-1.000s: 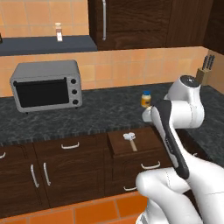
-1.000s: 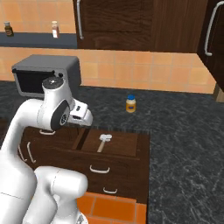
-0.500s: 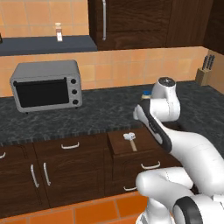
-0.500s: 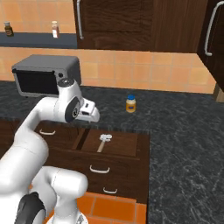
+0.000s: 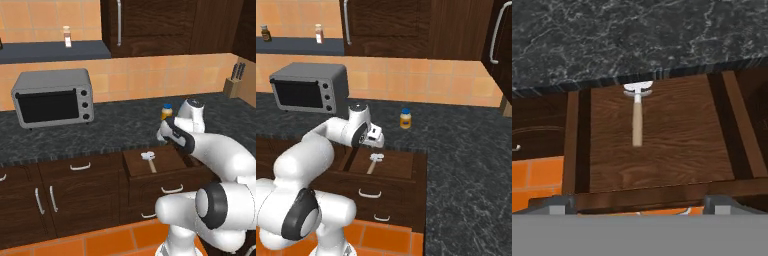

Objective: Pick the pizza cutter from the drawer and place it on the counter.

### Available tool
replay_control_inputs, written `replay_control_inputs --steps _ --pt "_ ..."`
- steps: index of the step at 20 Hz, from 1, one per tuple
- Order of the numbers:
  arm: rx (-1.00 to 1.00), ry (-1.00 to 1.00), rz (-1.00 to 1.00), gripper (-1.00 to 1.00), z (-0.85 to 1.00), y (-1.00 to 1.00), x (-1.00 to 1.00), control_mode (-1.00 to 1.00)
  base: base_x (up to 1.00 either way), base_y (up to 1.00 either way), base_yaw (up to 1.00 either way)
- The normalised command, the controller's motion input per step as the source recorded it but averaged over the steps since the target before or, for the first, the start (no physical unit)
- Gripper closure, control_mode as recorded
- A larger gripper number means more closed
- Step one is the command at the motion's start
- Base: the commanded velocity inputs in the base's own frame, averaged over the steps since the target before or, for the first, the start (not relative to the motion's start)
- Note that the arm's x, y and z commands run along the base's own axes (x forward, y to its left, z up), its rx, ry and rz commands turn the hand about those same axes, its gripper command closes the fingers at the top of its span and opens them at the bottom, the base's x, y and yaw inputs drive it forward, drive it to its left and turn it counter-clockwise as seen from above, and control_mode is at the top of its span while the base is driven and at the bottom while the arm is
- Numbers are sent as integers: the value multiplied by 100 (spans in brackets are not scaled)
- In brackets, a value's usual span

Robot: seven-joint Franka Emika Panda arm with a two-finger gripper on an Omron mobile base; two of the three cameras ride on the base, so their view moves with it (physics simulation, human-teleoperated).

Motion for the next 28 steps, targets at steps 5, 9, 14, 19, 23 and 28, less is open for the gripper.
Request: replay_control_inputs --steps 5,9,14,19,23,28 --pt "7 7 3 -100 -76 -51 22 -100 0 0 0" --pt "0 15 0 -100 -65 -13 47 -100 0 0 0" --pt "0 11 0 -100 -52 -1 36 -100 0 0 0" --pt "0 4 0 -100 -43 0 26 -100 0 0 0" --pt "0 0 0 -100 -38 0 19 -100 0 0 0" --pt "-1 0 0 -100 -42 0 16 -100 0 0 0"
